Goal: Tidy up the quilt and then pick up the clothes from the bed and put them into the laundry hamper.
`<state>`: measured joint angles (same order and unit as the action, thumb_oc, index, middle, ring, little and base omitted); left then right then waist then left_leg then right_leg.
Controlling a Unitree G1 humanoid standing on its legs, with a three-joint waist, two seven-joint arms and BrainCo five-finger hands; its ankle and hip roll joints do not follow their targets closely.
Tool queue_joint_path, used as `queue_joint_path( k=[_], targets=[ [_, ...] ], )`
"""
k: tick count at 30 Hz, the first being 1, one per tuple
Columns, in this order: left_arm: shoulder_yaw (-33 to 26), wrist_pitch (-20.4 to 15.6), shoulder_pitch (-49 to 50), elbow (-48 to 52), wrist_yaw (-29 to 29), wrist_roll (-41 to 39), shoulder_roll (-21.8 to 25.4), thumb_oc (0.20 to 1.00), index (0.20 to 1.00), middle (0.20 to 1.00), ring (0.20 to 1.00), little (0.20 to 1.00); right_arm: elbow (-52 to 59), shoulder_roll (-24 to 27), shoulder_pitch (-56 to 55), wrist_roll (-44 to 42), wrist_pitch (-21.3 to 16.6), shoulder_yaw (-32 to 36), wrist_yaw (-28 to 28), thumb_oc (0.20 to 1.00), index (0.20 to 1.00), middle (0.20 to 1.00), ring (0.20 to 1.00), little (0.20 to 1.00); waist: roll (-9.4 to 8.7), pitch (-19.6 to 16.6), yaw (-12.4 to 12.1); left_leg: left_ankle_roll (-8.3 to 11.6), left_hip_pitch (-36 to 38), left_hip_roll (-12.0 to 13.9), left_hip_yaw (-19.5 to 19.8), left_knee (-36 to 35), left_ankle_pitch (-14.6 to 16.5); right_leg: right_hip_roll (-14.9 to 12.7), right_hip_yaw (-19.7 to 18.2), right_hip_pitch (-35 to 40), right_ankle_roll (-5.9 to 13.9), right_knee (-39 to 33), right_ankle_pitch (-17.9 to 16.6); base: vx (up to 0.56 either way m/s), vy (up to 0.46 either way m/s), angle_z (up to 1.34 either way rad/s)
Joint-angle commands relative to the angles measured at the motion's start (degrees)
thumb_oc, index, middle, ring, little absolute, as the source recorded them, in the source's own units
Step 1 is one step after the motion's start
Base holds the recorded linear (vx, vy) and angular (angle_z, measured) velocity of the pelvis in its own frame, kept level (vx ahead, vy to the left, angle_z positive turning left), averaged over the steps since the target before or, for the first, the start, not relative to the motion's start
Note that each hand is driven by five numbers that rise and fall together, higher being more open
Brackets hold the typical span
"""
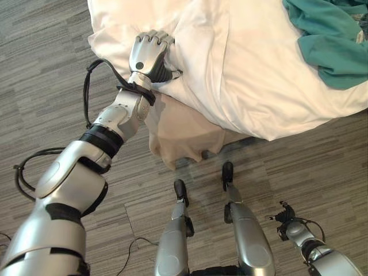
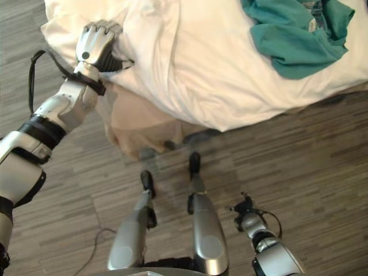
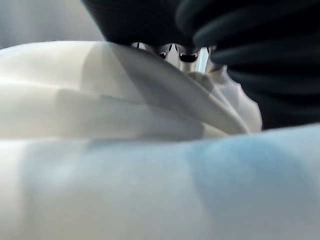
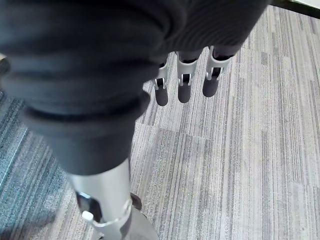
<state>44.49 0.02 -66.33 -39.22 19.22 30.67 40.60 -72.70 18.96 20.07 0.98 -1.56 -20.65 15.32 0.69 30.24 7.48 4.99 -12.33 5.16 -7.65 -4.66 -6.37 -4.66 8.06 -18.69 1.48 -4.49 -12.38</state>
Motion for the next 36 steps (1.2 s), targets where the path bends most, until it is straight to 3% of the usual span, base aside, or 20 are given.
queue_joint_path(
  k=[1, 2, 3, 4, 5, 6, 7, 11, 12, 13, 14, 18, 21, 22, 23, 27, 28, 29, 31, 36],
  targets=[
    [-2.1, -1.8, 9.4, 0.1, -6.3, -0.8, -0.3, 0.200, 0.200, 0.200, 0.200, 0.200, -2.7, 4.8, 4.0, -6.5, 1.1, 3.1, 0.4, 1.000, 1.000, 1.000, 1.000, 1.000, -0.20, -0.4, -2.1, 1.46, 1.8, 2.1, 3.9, 8.9, 11.0, -8.8, 2.2, -1.6, 8.28, 7.5, 8.4, 0.01, -0.006, 0.08],
    [-2.2, -1.8, 9.5, 0.2, -6.3, -0.8, -0.3, 0.200, 0.200, 0.200, 0.200, 0.200, -2.6, 4.8, 4.1, -6.5, 1.1, 3.1, 0.5, 1.000, 1.000, 1.000, 1.000, 1.000, -0.28, -0.4, -1.9, 1.43, 1.7, 2.0, 4.0, 8.8, 10.8, -8.9, 2.2, -1.6, 8.27, 7.5, 8.2, 0.03, 0.027, 0.13],
    [-7.7, -3.4, 19.8, 4.7, -6.6, -4.7, -1.2, 0.247, 0.247, 0.247, 0.247, 0.247, -2.7, 5.1, 2.5, -9.9, 0.8, 6.4, 1.3, 1.000, 1.000, 1.000, 1.000, 1.000, 0.58, -0.4, -2.7, 1.26, 3.4, 1.4, 3.9, 8.0, 11.0, -9.1, 2.6, -0.2, 8.24, 7.1, 8.2, 0.01, 0.097, 0.18],
    [-12.4, -3.0, 27.5, 5.3, -6.4, -5.2, -0.7, 1.000, 1.000, 1.000, 1.000, 1.000, 2.2, 4.9, 0.3, -9.3, 0.0, 8.0, 2.0, 1.000, 1.000, 1.000, 1.000, 1.000, 0.52, -0.4, -2.7, 1.16, 4.5, 1.3, 3.7, 7.3, 10.9, -9.0, 2.5, 0.4, 8.24, 6.7, 8.0, 0.01, 0.097, 0.15],
    [-12.7, -2.9, 27.8, 5.5, -6.5, -5.2, -0.6, 1.000, 1.000, 1.000, 1.000, 1.000, 2.4, 4.9, 0.2, -9.3, 0.1, 7.9, 2.0, 1.000, 1.000, 1.000, 1.000, 1.000, 0.42, -0.4, -2.5, 1.13, 4.5, 1.1, 3.7, 7.2, 10.7, -9.1, 2.5, 0.4, 8.23, 6.6, 7.8, -0.01, 0.104, 0.06],
    [-19.0, -2.5, 37.7, 3.8, -5.8, -7.6, -4.0, 1.000, 1.000, 1.000, 1.000, 1.000, 8.1, 5.4, -3.0, -12.5, -2.5, 13.5, 4.0, 1.000, 1.000, 1.000, 1.000, 1.000, 0.73, -0.4, -2.7, 1.03, 6.1, 1.0, 3.6, 6.2, 10.8, -8.9, 2.6, 1.6, 8.23, 6.0, 7.7, -0.01, 0.078, 0.01],
    [-20.9, -2.5, 42.8, 2.3, -4.7, -7.8, -5.6, 1.000, 1.000, 1.000, 1.000, 1.000, 12.1, 6.2, -3.4, -14.0, -3.5, 16.3, 6.1, 1.000, 1.000, 1.000, 1.000, 1.000, 0.93, -0.4, -3.0, 0.98, 6.8, 0.9, 3.8, 5.4, 10.7, -8.9, 2.8, 2.3, 8.25, 5.7, 7.6, -0.01, 0.077, 0.01],
    [-23.6, -2.3, 53.7, -4.8, -5.0, -6.6, -10.9, 1.000, 1.000, 1.000, 1.000, 1.000, 25.5, 9.1, -4.8, -13.9, -6.4, 22.4, 11.1, 1.000, 1.000, 1.000, 1.000, 1.000, 0.92, -0.5, -4.0, 0.76, 8.9, 1.0, 4.5, 4.0, 10.5, -9.0, 3.6, 4.3, 8.59, 5.1, 7.4, -0.01, 0.045, 0.11],
    [-25.1, -1.2, 57.6, -15.6, -4.2, -7.7, -15.0, 1.000, 1.000, 1.000, 1.000, 1.000, 32.6, 11.6, -4.3, -11.8, -7.5, 23.4, 12.7, 0.354, 0.354, 0.354, 0.354, 0.354, 0.31, -1.6, -4.9, 0.52, 9.7, 1.1, 5.1, 3.5, 10.5, -9.0, 4.3, 5.2, 8.72, 4.7, 7.4, -0.01, 0.021, 0.11],
    [-25.1, -1.4, 57.4, -15.8, -4.1, -7.7, -15.1, 1.000, 1.000, 1.000, 1.000, 1.000, 32.7, 11.7, -4.3, -11.8, -7.4, 23.4, 12.7, 0.200, 0.200, 0.200, 0.200, 0.200, 0.26, -1.7, -4.8, 0.47, 9.4, 0.9, 5.2, 3.5, 10.2, -9.1, 4.3, 5.1, 8.71, 4.5, 7.1, 0.00, 0.021, 0.11],
    [-27.8, -0.1, 61.1, -25.1, -3.7, -9.0, -18.0, 1.000, 1.000, 1.000, 1.000, 1.000, 38.8, 13.9, -4.4, -9.9, -7.7, 24.4, 13.1, 0.200, 0.200, 0.200, 0.200, 0.200, -0.51, -2.5, -6.0, 0.32, 10.3, 1.1, 5.7, 3.3, 10.7, -8.9, 4.8, 6.2, 8.71, 4.3, 7.3, -0.01, 0.009, 0.11],
    [-31.3, 1.1, 65.9, -32.9, -4.6, -9.3, -19.4, 1.000, 1.000, 1.000, 1.000, 1.000, 50.5, 17.3, -2.7, -6.2, -8.4, 24.7, 13.1, 0.200, 0.200, 0.200, 0.200, 0.200, -1.73, -3.9, -7.8, 0.06, 10.9, 1.1, 6.4, 2.9, 10.8, -9.1, 5.5, 6.9, 8.70, 4.0, 7.0, 0.01, 0.017, 0.23],
    [-32.6, 1.9, 68.3, -36.3, -5.7, -8.8, -18.9, 1.000, 1.000, 1.000, 1.000, 1.000, 60.3, 20.1, 5.1, -3.2, -9.3, 20.1, 11.5, 0.200, 0.200, 0.200, 0.200, 0.200, -2.93, -4.3, -10.4, -0.01, 11.2, 1.2, 7.5, 2.5, 10.5, -9.2, 6.4, 7.4, 8.71, 4.1, 6.9, -0.06, -0.016, 0.18],
    [-32.7, 1.7, 68.4, -36.0, -5.5, -8.8, -18.2, 1.000, 1.000, 1.000, 1.000, 1.000, 63.6, 21.3, 10.1, -2.5, -9.3, 16.4, 10.2, 0.200, 0.200, 0.200, 0.200, 0.200, -3.23, -4.2, -12.3, -0.02, 11.2, 1.4, 8.3, 2.4, 10.6, -9.1, 7.0, 7.7, 8.73, 4.2, 7.1, -0.04, -0.024, 0.19],
    [-32.8, 1.7, 68.4, -36.0, -5.5, -8.8, -18.2, 1.000, 1.000, 1.000, 1.000, 1.000, 63.5, 21.3, 10.3, -2.5, -9.3, 16.3, 10.2, 0.200, 0.200, 0.200, 0.200, 0.200, -3.39, -4.2, -12.1, -0.08, 11.0, 1.2, 8.4, 2.4, 10.3, -9.3, 7.0, 7.5, 8.74, 4.1, 6.9, -0.06, -0.041, 0.18],
    [-31.0, 0.5, 66.1, -32.3, -4.0, -10.6, -16.3, 1.000, 1.000, 1.000, 1.000, 1.000, 60.2, 21.6, 26.0, -5.0, -8.9, 4.3, 6.8, 0.200, 0.200, 0.200, 0.200, 0.200, -3.59, -2.9, -15.9, -0.11, 8.9, 0.9, 10.7, 3.0, 9.3, -10.2, 8.6, 7.4, 8.67, 4.4, 6.9, -0.07, -0.034, 0.32],
    [-31.0, 0.5, 66.1, -32.3, -4.0, -10.6, -16.3, 1.000, 1.000, 1.000, 1.000, 1.000, 60.2, 21.6, 26.0, -5.0, -8.9, 4.3, 6.8, 0.200, 0.200, 0.200, 0.200, 0.200, -3.59, -2.9, -15.9, -0.11, 8.9, 0.9, 10.7, 3.0, 9.3, -10.2, 8.6, 7.4, 8.67, 4.4, 6.9, -0.09, -0.053, 0.41],
    [-29.3, -0.2, 63.7, -30.0, -2.8, -12.0, -15.5, 1.000, 1.000, 1.000, 1.000, 1.000, 56.0, 20.3, 32.3, -5.8, -8.2, -1.0, 5.9, 0.200, 0.200, 0.200, 0.200, 0.200, -3.18, -1.7, -17.6, 0.02, 7.0, 0.5, 12.2, 3.7, 8.7, -10.7, 9.4, 7.0, 8.63, 4.9, 7.0, -0.08, -0.048, 0.41],
    [-26.8, -1.0, 60.4, -26.9, -1.6, -13.6, -15.4, 1.000, 1.000, 1.000, 1.000, 1.000, 50.8, 17.3, 35.8, -7.9, -7.7, -4.8, 5.0, 0.200, 0.200, 0.200, 0.200, 0.200, -2.48, -0.5, -18.9, 0.26, 4.3, 0.1, 13.7, 4.6, 8.1, -11.4, 10.5, 6.0, 8.65, 5.6, 7.2, -0.08, -0.049, 0.48],
    [-20.5, -1.8, 54.6, -18.9, 0.2, -16.0, -18.3, 1.000, 1.000, 1.000, 1.000, 1.000, 39.6, 7.5, 31.2, -11.5, -5.8, -9.3, 2.4, 0.200, 0.200, 0.200, 0.200, 0.200, -0.66, -0.4, -19.7, 0.32, -1.6, -0.3, 15.4, 5.9, 7.1, -12.1, 11.6, 1.9, 8.37, 8.6, 8.9, -0.02, 0.009, 0.37]
  ],
)
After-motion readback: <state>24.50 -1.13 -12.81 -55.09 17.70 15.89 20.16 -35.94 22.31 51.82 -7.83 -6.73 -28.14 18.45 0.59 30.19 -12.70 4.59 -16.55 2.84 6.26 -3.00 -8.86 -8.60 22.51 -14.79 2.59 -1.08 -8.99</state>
